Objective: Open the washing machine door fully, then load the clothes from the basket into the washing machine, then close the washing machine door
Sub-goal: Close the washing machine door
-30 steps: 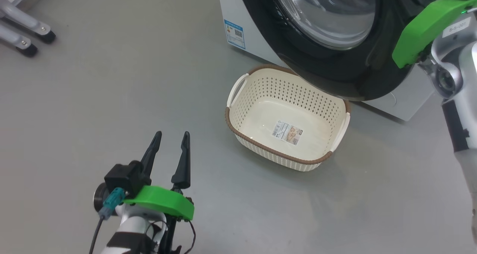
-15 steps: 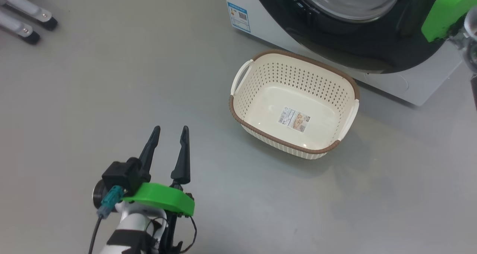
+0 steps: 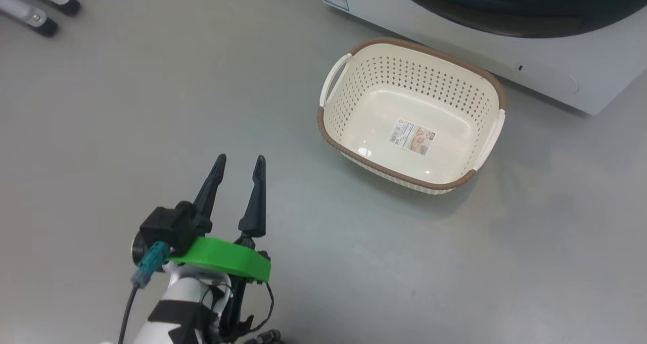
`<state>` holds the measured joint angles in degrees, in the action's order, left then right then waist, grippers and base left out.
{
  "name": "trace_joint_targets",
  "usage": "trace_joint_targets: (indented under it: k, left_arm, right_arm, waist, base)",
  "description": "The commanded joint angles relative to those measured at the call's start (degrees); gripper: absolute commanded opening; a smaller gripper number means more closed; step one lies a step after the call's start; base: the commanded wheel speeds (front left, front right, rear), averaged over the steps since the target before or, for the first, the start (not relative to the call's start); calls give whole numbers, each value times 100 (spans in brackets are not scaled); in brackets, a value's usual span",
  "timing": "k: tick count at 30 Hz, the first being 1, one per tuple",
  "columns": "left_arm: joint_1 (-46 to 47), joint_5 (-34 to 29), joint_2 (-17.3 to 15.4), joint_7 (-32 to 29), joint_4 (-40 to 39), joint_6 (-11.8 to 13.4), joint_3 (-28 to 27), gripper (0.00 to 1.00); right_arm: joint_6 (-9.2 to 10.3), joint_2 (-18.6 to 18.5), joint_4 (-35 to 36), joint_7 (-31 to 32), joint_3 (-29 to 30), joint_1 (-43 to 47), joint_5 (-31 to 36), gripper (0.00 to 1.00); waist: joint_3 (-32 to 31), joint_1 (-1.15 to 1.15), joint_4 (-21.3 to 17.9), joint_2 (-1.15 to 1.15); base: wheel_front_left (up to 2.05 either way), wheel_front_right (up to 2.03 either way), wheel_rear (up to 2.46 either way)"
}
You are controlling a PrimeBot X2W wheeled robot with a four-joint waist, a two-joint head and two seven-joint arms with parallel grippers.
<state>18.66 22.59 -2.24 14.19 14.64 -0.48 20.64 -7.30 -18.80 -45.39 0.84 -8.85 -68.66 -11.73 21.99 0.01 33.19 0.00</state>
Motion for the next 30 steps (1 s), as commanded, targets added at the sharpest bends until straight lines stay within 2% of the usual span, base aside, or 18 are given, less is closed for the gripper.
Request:
trace_joint_targets:
  k: [1,7,19,24,30]
  left_arm:
    - [143,-34,-72,80,-196,-16,-237,100]
    - [113,88,-66,81,-292,28,-242,100]
    - [131,118,-65,81,-280,92,-140,100]
    - [185,60,-65,81,-140,66,-74,100]
    - [213,-92,-65,81,111,11,-22,100]
  right_arm:
    - [-19,-27,20,-136,124,-363,72,0]
    - [-19,112,-461,-589,129,-778,198,0]
    - [-19,203,-917,-962,-506,-780,35,0]
    - [-19,178,-783,-1026,-851,-557,-255,0]
    - [-19,1,-228,-1122,-1041,164,-655,0]
  waist:
    - [62,-1,13,0]
    - [175,-1,22,0]
    - [37,-1,-9,0]
    - [-150,-1,-42,0]
    - [-560,-1,-189,0]
  base:
    - [0,0,0]
    - [0,0,0]
    - [0,0,0]
    - [0,0,0]
    - [0,0,0]
